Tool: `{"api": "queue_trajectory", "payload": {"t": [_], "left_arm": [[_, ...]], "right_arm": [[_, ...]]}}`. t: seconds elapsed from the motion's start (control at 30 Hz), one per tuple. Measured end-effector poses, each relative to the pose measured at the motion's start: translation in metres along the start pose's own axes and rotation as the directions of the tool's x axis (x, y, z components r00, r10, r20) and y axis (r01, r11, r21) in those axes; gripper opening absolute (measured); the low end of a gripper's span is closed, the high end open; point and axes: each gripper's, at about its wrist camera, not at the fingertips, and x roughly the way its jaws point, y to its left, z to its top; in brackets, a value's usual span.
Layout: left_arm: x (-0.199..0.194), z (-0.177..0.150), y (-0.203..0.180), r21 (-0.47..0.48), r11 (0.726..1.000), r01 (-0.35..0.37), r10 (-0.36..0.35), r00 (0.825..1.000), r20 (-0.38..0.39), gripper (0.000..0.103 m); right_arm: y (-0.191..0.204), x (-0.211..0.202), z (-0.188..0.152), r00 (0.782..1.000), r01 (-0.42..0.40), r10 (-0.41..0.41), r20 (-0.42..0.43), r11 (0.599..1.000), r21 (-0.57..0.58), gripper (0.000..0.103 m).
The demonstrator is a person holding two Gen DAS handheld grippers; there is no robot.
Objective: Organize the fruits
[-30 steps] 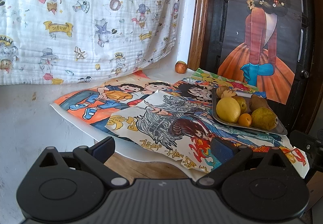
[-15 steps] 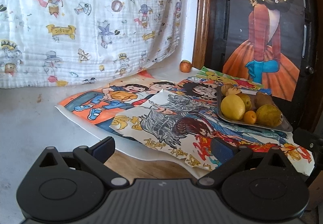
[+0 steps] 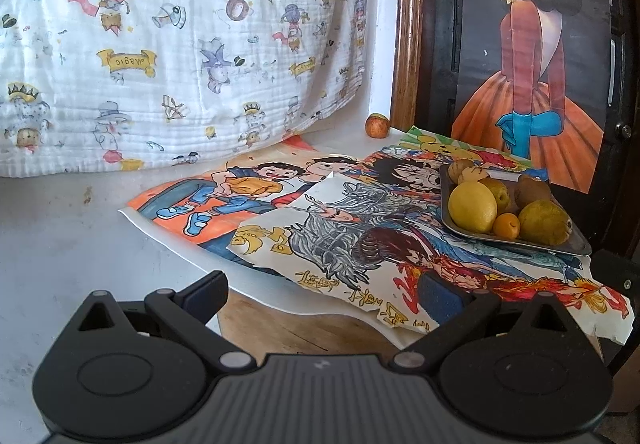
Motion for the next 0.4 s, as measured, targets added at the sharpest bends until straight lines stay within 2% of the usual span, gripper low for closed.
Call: {"api": "queue_trajectory", "payload": {"t": [0.4], "left_arm": [[-0.0015,0.0000,0.0000,-0.005,1.000,0.016,-0.016,1.000,0.006,0.103]], "right_arm": [[-0.0001,0.0002,0.0004,1.000,0.000,0.000,-0.001,1.000,0.000,0.102]]}}
